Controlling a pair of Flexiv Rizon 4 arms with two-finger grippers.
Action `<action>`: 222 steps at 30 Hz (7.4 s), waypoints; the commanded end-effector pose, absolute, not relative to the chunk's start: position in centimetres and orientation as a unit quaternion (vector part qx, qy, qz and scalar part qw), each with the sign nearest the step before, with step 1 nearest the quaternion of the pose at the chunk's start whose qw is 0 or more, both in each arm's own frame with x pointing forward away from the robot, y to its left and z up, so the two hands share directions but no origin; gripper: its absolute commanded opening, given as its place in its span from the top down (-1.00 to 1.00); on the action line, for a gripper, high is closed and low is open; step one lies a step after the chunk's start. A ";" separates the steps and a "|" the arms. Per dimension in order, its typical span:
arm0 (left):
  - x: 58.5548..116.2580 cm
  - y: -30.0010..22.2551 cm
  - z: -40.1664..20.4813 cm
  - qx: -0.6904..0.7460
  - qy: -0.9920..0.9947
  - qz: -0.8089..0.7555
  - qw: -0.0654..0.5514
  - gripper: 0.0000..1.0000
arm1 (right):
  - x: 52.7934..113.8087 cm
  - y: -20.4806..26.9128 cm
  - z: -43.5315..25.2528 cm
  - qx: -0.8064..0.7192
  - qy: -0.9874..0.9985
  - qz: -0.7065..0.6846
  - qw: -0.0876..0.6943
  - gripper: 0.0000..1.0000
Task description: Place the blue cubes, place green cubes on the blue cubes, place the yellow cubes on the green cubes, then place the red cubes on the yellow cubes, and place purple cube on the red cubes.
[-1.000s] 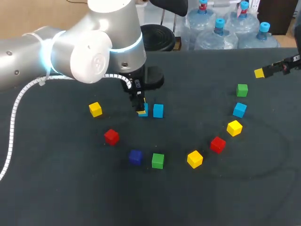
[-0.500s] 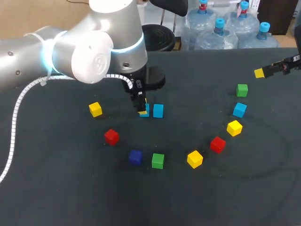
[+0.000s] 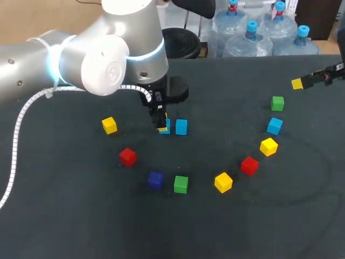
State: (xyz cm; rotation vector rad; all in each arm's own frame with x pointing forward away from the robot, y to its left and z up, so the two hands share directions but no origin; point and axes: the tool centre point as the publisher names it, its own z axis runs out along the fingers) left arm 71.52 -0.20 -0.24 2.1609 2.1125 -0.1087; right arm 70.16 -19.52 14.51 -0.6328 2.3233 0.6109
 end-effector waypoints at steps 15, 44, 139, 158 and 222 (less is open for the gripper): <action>71.4 -0.4 -0.4 0.714 0.697 -0.035 0.056 1.00 | 70.3 -19.5 14.4 -0.242 0.884 0.234 0.324 -1.00; 71.2 -0.4 -0.4 0.711 0.700 -0.034 0.052 0.14 | 70.3 -19.5 14.4 -0.242 0.884 0.234 0.324 -1.00; 70.4 14.2 11.9 0.522 0.762 -0.234 0.303 -1.00 | 70.3 -19.5 14.4 -0.242 0.884 0.234 0.324 -1.00; 70.4 14.2 11.9 0.522 0.762 -0.234 0.303 -1.00 | 69.8 -18.8 13.8 -0.267 0.879 0.224 0.327 -1.00; 70.4 14.2 11.9 0.522 0.762 -0.234 0.303 -1.00 | 69.8 -17.8 -0.1 -0.445 0.810 0.166 0.345 -1.00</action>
